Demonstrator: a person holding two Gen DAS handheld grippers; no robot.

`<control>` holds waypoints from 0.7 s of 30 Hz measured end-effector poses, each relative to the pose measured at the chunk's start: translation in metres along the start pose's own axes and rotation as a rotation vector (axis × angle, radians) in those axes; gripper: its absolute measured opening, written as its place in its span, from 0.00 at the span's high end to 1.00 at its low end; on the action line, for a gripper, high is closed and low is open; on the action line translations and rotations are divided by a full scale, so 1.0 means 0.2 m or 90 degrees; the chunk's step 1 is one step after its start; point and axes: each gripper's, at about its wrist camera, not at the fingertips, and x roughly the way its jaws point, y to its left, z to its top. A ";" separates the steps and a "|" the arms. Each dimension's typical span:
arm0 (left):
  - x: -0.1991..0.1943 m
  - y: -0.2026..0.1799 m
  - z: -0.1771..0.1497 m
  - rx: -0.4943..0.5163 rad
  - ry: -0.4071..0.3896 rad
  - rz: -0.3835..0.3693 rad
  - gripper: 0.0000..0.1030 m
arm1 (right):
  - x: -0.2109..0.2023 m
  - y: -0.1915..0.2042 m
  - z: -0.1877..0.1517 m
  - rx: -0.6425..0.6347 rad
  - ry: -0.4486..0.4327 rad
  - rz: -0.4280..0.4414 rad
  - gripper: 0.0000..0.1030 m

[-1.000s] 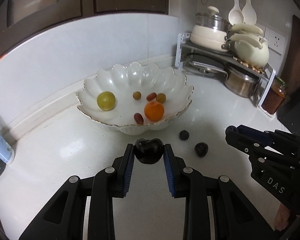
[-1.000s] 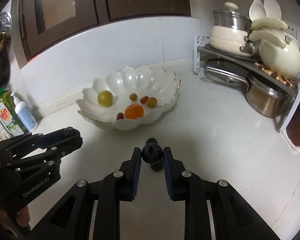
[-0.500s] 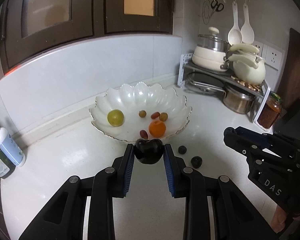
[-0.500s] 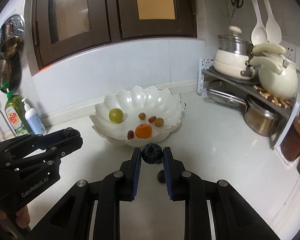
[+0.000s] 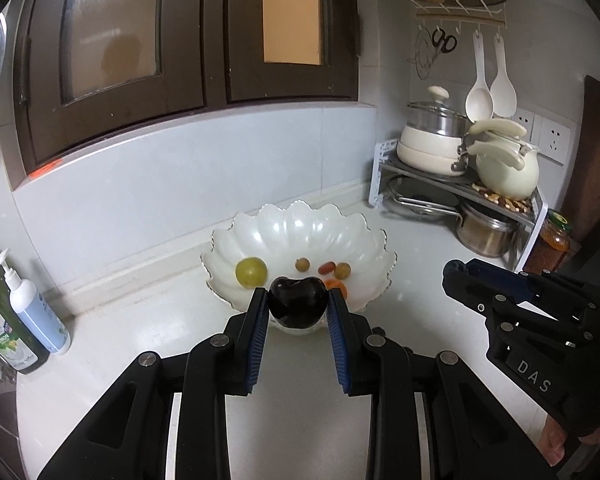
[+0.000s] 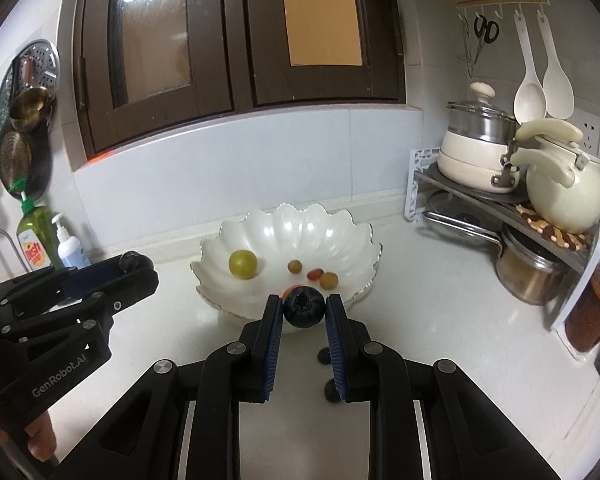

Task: Organize fruits
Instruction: 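Carry the plum with the left tool while the right tool carries the blueberry over the bowl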

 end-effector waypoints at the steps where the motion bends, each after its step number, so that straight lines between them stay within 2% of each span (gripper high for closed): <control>1: 0.00 0.00 0.01 0.001 -0.002 0.002 0.71 | 0.00 0.00 0.01 0.000 -0.002 0.001 0.77; 13: 0.08 0.04 0.13 -0.003 -0.019 0.025 0.71 | 0.09 0.02 0.14 -0.011 -0.013 0.006 0.77; 21: 0.18 0.04 0.21 -0.001 -0.016 0.042 0.71 | 0.20 0.00 0.23 -0.016 0.000 0.002 0.77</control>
